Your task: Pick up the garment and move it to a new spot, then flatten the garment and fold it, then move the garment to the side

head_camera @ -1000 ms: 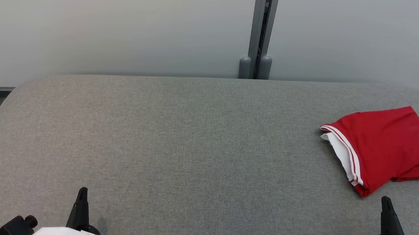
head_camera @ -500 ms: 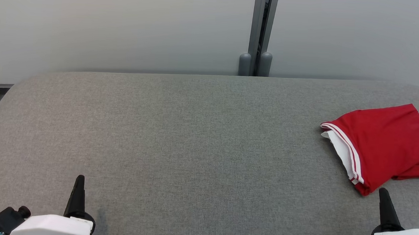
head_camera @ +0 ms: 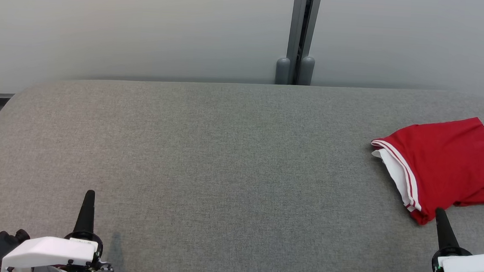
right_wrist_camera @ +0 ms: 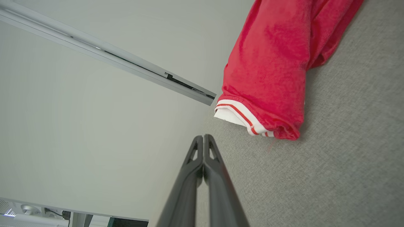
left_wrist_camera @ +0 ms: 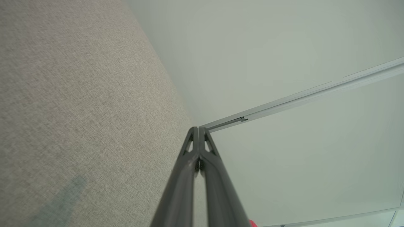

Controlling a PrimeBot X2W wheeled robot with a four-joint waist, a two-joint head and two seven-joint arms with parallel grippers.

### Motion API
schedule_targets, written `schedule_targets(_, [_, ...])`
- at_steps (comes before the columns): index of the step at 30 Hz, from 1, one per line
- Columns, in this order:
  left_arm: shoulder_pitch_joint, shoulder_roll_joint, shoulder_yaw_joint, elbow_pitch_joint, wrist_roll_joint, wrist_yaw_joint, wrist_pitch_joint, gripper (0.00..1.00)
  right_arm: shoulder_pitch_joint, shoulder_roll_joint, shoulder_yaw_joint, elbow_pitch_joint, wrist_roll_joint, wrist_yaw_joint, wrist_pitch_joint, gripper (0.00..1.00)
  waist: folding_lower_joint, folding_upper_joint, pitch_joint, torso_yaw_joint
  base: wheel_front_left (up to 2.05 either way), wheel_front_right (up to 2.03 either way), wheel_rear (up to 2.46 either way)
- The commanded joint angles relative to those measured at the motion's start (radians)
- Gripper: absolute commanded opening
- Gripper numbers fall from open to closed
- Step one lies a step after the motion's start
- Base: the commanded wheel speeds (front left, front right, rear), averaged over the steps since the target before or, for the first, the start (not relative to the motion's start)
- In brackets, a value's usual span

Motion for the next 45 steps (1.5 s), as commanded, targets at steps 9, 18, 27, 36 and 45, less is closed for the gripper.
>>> schedule_targets(9, [-0.05, 0.006, 0.02, -0.011, -0.09, -0.008, 0.025, 0.0, -0.043, -0.015, 0.003, 0.01, 0.111, 0.0, 0.028, 0.0, 0.0, 0.0, 0.008, -0.001, 0.0, 0.0, 0.0])
schedule_targets(18, [-0.07, 0.007, 0.031, -0.012, -0.16, -0.012, 0.045, 0.0, -0.067, -0.019, 0.006, 0.023, 0.196, 0.0, 0.046, 0.0, 0.0, 0.0, 0.016, -0.002, 0.0, 0.0, 0.0])
schedule_targets(27, [-0.09, 0.008, 0.042, -0.012, -0.225, -0.014, 0.065, 0.0, -0.088, -0.022, 0.009, 0.035, 0.276, 0.0, 0.061, 0.0, 0.0, 0.0, 0.024, -0.003, 0.0, 0.0, 0.0])
schedule_targets(36, [-0.106, 0.008, 0.051, -0.012, -0.279, -0.014, 0.08, 0.0, -0.105, -0.026, 0.012, 0.044, 0.344, 0.0, 0.075, 0.0, 0.0, 0.0, 0.031, -0.004, 0.0, 0.0, 0.0])
schedule_targets(45, [-0.124, 0.009, 0.06, -0.012, -0.335, -0.017, 0.096, 0.0, -0.123, -0.03, 0.016, 0.055, 0.414, 0.0, 0.088, 0.0, 0.0, 0.0, 0.039, -0.006, 0.0, 0.0, 0.0])
